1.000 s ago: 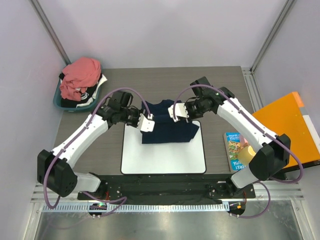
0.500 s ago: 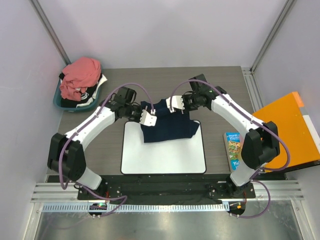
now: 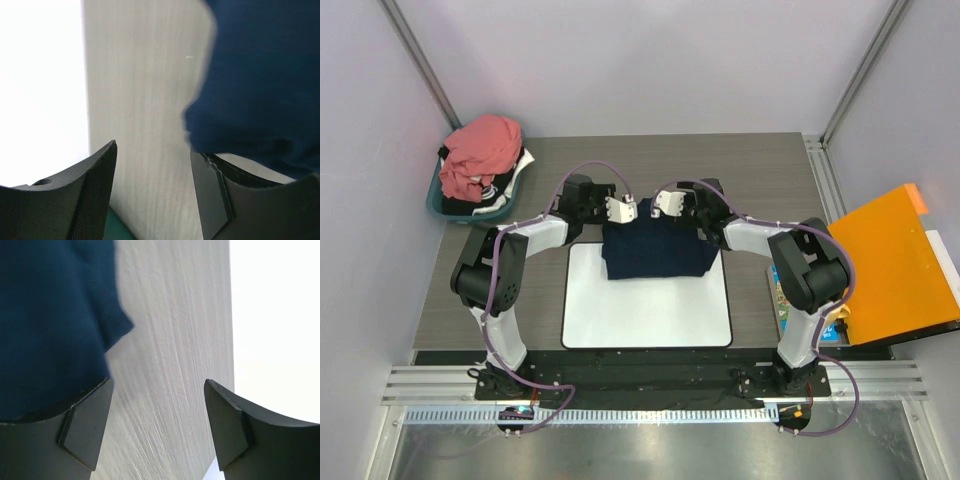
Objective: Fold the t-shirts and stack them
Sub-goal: Fold the tshirt
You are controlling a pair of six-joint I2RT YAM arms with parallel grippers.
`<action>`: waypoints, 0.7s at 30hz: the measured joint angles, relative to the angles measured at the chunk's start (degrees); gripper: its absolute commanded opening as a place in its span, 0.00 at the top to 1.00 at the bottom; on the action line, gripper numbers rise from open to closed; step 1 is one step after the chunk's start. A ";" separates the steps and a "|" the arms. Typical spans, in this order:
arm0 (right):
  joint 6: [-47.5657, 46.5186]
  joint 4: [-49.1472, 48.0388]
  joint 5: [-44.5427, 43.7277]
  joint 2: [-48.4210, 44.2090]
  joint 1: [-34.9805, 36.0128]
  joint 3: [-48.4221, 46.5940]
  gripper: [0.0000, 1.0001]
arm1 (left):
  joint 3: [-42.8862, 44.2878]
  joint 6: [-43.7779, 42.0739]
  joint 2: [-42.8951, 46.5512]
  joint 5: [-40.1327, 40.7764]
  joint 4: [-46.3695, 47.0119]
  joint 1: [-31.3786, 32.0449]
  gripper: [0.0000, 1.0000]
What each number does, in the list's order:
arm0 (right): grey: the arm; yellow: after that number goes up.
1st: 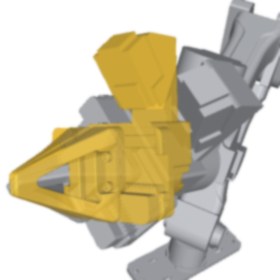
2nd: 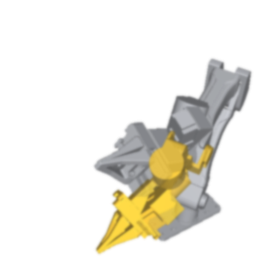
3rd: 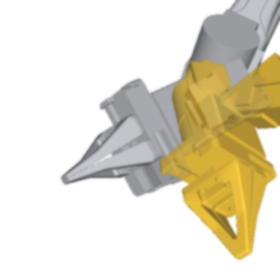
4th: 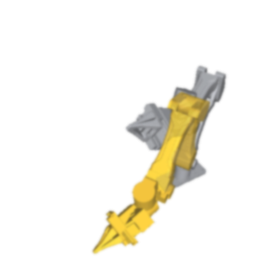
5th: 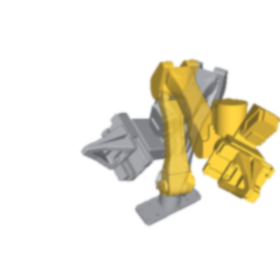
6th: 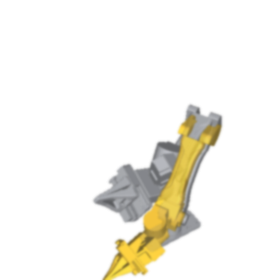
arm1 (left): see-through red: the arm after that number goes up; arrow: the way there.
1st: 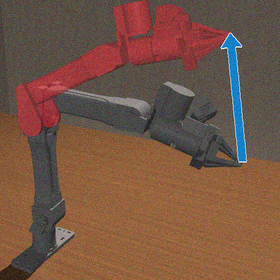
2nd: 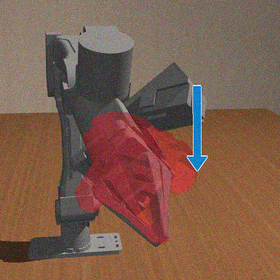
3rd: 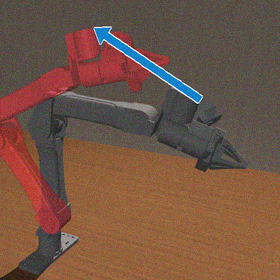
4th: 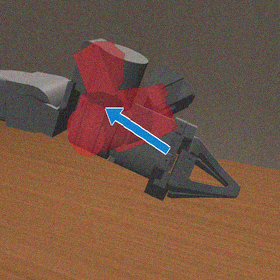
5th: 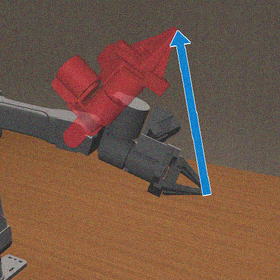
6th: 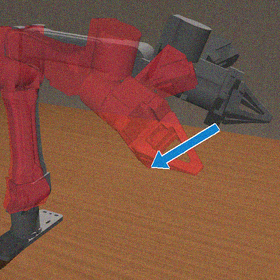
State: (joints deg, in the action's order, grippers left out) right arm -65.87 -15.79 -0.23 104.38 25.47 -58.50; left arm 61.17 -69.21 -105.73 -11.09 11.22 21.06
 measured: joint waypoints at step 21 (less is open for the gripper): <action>33.62 34.91 15.78 11.61 -6.75 -38.29 0.26 | 14.47 -3.78 7.61 -15.82 -24.39 0.98 1.00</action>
State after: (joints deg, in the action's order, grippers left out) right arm -32.25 19.11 15.55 115.98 18.72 -96.79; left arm 75.64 -72.99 -98.13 -26.92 -13.17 22.04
